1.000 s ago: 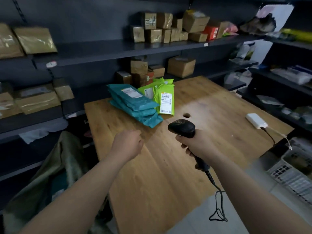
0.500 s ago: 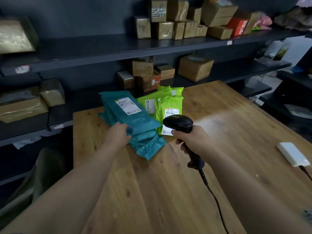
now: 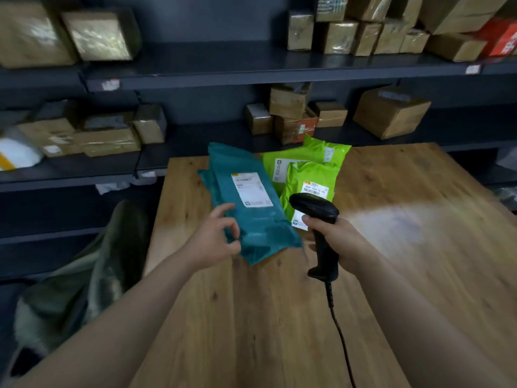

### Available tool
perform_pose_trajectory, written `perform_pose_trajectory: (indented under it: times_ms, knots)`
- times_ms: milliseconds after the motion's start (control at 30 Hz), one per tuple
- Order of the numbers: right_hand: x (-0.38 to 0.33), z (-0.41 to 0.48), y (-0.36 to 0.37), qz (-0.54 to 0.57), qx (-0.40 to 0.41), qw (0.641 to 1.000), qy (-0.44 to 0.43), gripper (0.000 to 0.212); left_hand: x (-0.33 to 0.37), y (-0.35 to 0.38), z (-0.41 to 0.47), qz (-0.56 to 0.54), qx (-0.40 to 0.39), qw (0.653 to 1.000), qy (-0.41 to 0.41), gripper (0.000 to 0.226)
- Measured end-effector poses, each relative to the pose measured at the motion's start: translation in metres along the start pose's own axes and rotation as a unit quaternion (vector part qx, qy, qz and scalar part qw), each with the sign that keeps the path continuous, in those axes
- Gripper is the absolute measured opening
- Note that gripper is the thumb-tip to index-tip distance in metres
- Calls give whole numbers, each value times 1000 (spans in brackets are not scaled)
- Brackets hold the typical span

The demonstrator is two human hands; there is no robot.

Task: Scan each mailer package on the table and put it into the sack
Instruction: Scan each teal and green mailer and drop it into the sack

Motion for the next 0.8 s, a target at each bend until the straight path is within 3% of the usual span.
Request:
perform_pose_trajectory:
  times_ms: [167,267,333,433,500,633,733,800]
  knots:
    - [39,-10,12,20,-86,994,60,22,-23,46,-66,-122,-44,990,-63,29]
    - [62,-24,18,37,-125,988,86,29,-31,72,-89,-155,-46,979,-125,23]
    - [71,-34,17,44,-139,985,94,26,-30,83,-96,-234,-21,956,-177,17]
    - [82,-46,5,27,-159,981,105,26,-32,89,-93,-309,41,911,-272,26]
    - [87,-51,-6,1,-168,980,110,34,-30,97,-89,-342,26,887,-310,26]
    - [83,-61,-24,-52,-181,978,92,36,-30,118,-80,-352,-18,879,-320,33]
    - [72,-66,-35,-74,-183,978,70,30,-34,124,-77,-384,2,865,-322,54]
    - [62,-69,-44,-93,-175,979,54,20,-29,126,-77,-394,13,866,-308,47]
Point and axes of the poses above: each hand's wrist, its own z-axis towards the middle knuckle, its own y-axis out of the palm, x = y × z, the point moved 5 cm from there along z, towards the middle knuckle, and after that the axes turned 15 degrees about -y, right-handed, at the moved point
